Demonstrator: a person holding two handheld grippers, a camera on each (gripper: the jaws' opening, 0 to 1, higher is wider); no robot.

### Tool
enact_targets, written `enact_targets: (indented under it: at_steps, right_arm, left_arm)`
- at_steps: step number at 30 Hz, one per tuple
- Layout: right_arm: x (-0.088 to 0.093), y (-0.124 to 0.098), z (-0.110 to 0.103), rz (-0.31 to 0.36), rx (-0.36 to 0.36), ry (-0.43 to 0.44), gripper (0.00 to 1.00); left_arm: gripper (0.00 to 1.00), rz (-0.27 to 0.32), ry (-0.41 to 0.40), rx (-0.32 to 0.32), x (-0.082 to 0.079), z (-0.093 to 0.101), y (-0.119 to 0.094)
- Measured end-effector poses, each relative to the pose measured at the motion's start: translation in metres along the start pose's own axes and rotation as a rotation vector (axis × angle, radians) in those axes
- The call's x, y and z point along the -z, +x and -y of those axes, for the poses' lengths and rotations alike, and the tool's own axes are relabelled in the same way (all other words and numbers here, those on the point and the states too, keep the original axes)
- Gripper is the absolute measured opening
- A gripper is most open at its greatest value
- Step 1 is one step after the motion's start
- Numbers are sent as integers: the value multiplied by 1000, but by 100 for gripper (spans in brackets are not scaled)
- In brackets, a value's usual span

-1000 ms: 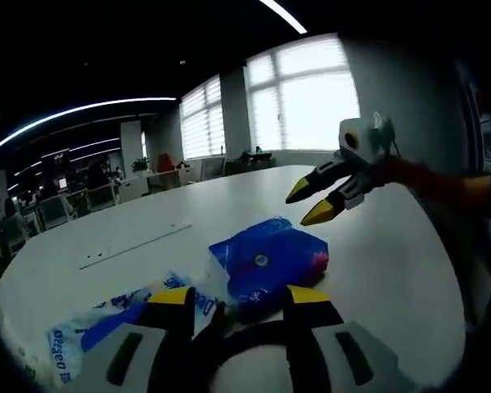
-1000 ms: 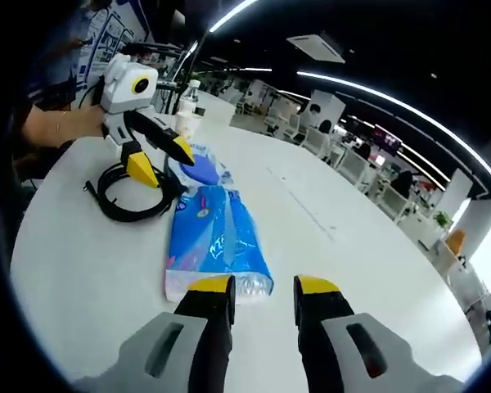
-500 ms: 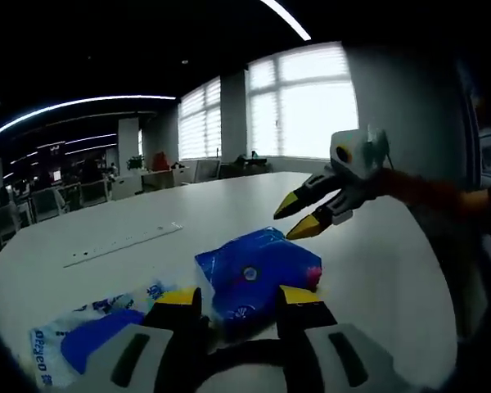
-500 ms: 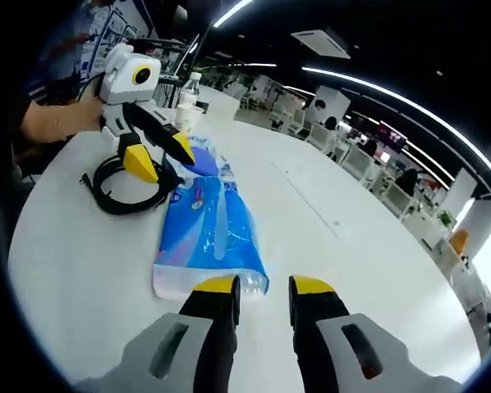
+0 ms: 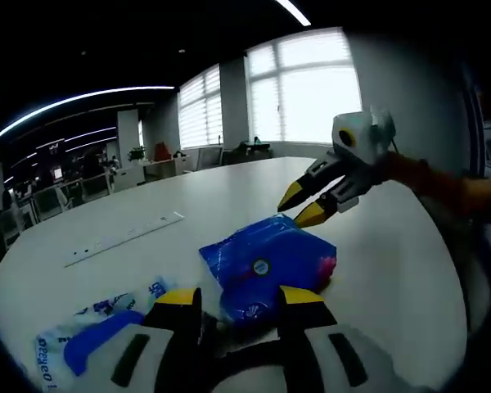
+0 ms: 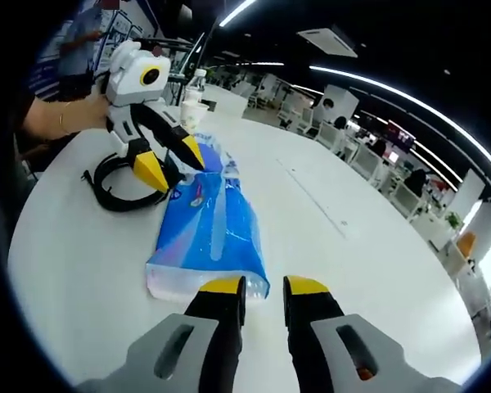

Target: Arrange the tabletop items into an orderly group along one side of the table until the central work area is clear of visible clutter.

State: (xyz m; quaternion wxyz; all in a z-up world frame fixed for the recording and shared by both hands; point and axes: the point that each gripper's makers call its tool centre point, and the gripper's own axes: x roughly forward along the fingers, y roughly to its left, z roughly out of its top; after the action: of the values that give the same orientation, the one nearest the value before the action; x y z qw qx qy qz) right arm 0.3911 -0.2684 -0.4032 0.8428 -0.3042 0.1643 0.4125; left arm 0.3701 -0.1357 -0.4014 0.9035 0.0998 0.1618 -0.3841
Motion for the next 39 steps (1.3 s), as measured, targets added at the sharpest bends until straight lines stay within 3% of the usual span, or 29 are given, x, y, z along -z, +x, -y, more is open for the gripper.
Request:
enact_targets:
  at_steps: [6,16,23,35,39]
  right_arm:
    - [3,3,1,-7,-4,11,15]
    - [11,4,1,-20,-10,23,2]
    - [12,5,3,-17,1,35,0]
    - [13,7,5,-25,14,51,0]
    - [12,5,6,-28,17,71,0]
  left_arm:
    - [28,-18,-19,15,1,0,7]
    - [24,-50,26,12,7,3,13]
    - [4,-69,30,-42,10,-4,10]
    - [0,-99,39,-85,12,-3,10]
    - [0,-96,-9,-81,11,-5,11]
